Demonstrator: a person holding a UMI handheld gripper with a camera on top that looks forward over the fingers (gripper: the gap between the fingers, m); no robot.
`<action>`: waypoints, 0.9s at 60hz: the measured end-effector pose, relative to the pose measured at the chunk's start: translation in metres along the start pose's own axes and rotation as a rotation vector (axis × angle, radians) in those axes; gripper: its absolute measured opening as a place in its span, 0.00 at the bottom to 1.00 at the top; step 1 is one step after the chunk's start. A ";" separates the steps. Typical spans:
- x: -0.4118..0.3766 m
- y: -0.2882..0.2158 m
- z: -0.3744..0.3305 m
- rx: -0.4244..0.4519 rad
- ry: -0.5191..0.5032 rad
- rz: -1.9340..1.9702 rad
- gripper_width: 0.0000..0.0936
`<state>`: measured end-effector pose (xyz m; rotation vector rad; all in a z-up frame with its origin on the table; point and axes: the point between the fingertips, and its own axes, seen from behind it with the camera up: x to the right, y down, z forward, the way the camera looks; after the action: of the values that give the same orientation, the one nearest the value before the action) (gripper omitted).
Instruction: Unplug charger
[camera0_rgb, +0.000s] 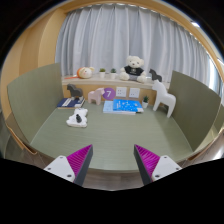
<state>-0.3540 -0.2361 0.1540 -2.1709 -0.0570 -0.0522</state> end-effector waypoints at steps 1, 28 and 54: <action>-0.009 0.004 0.007 -0.005 -0.010 0.000 0.89; -0.192 -0.008 0.223 -0.018 -0.122 0.016 0.88; -0.208 -0.052 0.333 0.100 -0.081 0.098 0.22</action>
<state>-0.5593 0.0632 -0.0037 -2.0724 0.0009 0.0930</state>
